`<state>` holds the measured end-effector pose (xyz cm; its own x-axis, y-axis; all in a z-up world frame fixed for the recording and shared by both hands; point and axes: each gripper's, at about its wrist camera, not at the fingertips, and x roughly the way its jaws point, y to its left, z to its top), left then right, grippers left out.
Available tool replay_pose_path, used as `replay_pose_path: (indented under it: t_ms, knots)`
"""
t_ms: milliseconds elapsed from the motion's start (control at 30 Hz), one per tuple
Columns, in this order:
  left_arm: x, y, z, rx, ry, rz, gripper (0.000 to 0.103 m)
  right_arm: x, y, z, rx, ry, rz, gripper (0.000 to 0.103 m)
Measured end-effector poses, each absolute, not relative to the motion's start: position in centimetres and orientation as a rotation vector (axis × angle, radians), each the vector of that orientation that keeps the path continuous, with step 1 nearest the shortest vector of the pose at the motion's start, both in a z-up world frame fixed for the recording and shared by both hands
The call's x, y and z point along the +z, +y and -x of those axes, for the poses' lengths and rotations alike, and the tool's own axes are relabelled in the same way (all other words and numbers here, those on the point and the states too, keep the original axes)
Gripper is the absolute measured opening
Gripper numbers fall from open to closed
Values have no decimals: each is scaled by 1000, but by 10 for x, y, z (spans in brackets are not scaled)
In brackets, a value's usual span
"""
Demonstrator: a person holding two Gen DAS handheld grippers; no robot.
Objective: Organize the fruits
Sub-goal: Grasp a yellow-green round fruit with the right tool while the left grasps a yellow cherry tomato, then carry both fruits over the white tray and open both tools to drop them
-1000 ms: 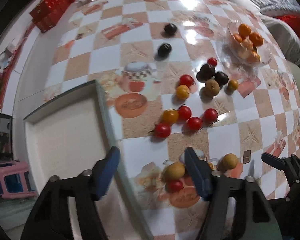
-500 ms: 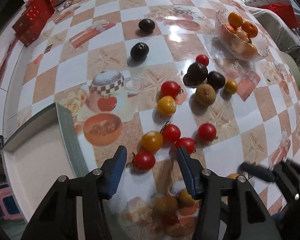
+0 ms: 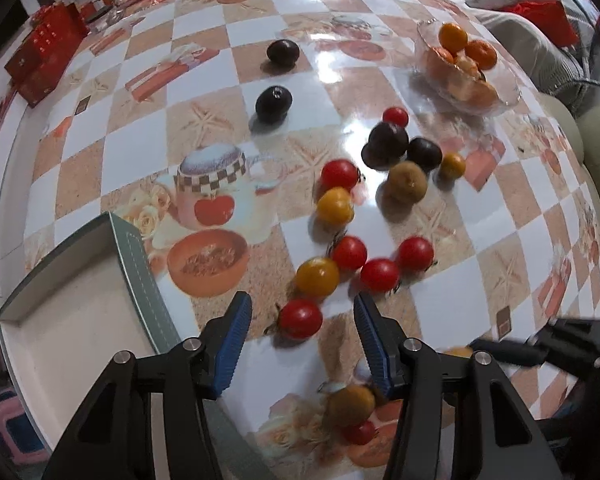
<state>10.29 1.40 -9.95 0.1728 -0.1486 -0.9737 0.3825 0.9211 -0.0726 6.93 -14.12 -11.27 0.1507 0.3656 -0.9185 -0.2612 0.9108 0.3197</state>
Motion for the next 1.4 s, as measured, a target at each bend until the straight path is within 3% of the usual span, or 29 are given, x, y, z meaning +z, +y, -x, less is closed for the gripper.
replay_pose_path:
  t_ms: [467, 500, 533, 567, 600, 667, 733, 1400]
  knots:
    - [-111, -7, -101, -447, 1340, -271, 55, -110, -123, -74, 448, 1309, 32, 52]
    - [-111, -6, -102, -446, 1339, -269, 55, -109, -122, -74, 446, 1307, 45, 52]
    - [-111, -7, -103, -446, 1338, -267, 55, -109, -122, -74, 444, 1306, 52, 44]
    - [-111, -7, -103, -448, 1336, -266, 51, -109, -123, -73, 445, 1307, 54, 36]
    - [-111, -8, -103, -445, 1331, -270, 39, -110, -121, -76, 448, 1312, 39, 36]
    - [-111, -10, -107, -448, 1328, -275, 35, -111, -123, -77, 436, 1316, 10, 33]
    - [-111, -15, -111, -446, 1329, -264, 23, -112, -131, -75, 429, 1327, -44, 28]
    - [-64, 22, -84, -369, 1284, -95, 23, -79, -178, -60, 375, 1336, -215, 28]
